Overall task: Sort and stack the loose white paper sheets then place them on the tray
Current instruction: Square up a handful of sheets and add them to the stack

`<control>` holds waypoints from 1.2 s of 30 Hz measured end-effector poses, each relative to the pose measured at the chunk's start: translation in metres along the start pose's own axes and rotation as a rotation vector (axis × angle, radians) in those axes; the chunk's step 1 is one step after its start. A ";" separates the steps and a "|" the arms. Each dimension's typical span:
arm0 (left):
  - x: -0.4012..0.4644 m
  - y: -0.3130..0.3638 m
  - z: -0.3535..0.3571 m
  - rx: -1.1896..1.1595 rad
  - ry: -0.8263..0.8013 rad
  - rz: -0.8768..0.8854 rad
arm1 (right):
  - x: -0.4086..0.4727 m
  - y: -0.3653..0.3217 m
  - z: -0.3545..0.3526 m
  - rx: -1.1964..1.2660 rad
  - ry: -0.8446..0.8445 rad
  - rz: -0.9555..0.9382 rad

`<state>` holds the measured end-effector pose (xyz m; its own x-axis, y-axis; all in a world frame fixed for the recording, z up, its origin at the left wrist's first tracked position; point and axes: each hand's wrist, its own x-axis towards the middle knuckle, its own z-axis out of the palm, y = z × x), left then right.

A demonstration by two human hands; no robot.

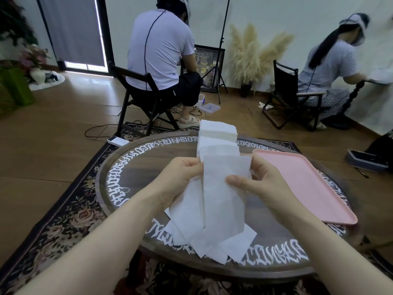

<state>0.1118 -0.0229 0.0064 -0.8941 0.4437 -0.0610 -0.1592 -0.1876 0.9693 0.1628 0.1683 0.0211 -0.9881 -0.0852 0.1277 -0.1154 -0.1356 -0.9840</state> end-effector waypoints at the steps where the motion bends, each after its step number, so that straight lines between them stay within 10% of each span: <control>1: 0.000 0.000 0.000 0.001 -0.004 0.013 | 0.000 0.002 -0.002 0.070 -0.018 0.037; 10: 0.001 0.000 -0.001 0.008 0.054 0.040 | 0.007 -0.007 -0.025 -0.092 0.327 -0.272; 17: 0.000 0.000 0.004 -0.033 -0.030 -0.007 | 0.006 0.007 -0.022 -0.010 0.208 -0.022; 36: 0.000 -0.005 0.003 -0.017 -0.129 0.020 | 0.010 0.015 -0.013 -0.199 0.203 -0.059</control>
<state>0.1139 -0.0189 0.0021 -0.8361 0.5484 -0.0095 -0.1498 -0.2118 0.9658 0.1501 0.1784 0.0056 -0.9769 0.1193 0.1774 -0.1709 0.0632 -0.9833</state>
